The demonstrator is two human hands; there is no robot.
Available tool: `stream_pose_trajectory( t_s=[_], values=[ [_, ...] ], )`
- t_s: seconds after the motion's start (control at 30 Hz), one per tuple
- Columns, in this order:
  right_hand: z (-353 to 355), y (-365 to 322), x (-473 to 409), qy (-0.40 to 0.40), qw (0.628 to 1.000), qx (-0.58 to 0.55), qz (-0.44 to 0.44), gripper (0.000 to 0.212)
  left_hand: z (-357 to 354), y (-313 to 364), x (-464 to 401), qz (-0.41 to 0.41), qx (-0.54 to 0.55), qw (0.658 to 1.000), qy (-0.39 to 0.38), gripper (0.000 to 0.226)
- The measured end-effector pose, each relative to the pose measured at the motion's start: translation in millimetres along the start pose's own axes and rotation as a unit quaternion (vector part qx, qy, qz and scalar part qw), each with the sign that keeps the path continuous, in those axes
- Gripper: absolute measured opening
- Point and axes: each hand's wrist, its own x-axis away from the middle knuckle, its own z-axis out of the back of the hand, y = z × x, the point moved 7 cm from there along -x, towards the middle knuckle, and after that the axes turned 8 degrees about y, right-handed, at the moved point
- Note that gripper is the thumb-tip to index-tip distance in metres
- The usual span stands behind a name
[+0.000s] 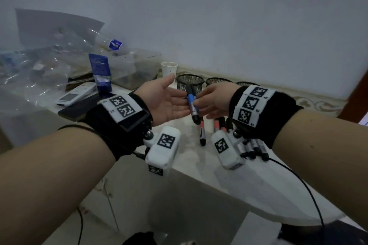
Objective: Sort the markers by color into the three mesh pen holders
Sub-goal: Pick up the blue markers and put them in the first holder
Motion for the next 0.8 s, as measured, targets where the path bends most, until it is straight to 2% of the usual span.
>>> stream_pose_trajectory(
  t_s=[0.13,0.3,0.47,0.6,0.8],
  values=[
    [24,-14,-15,0.030,0.999,-0.017,0.004,0.025,-16,25,-10,-0.016,-0.010,0.999,-0.037,0.077],
    [49,-33,-28,0.023,0.999,-0.036,-0.013,0.039,-44,53,-17,-0.007,-0.038,0.996,-0.077,0.083],
    [76,-61,-42,0.009,0.999,-0.019,-0.042,0.027,-65,89,-30,0.015,-0.066,0.995,-0.073,0.092],
    [85,-83,-46,-0.024,0.998,0.001,-0.066,0.009,-73,111,-34,0.036,-0.086,0.994,-0.051,0.090],
    [100,-104,-54,-0.030,0.994,-0.028,-0.104,0.014,-83,138,-35,0.060,-0.136,0.988,-0.040,0.088]
  ],
)
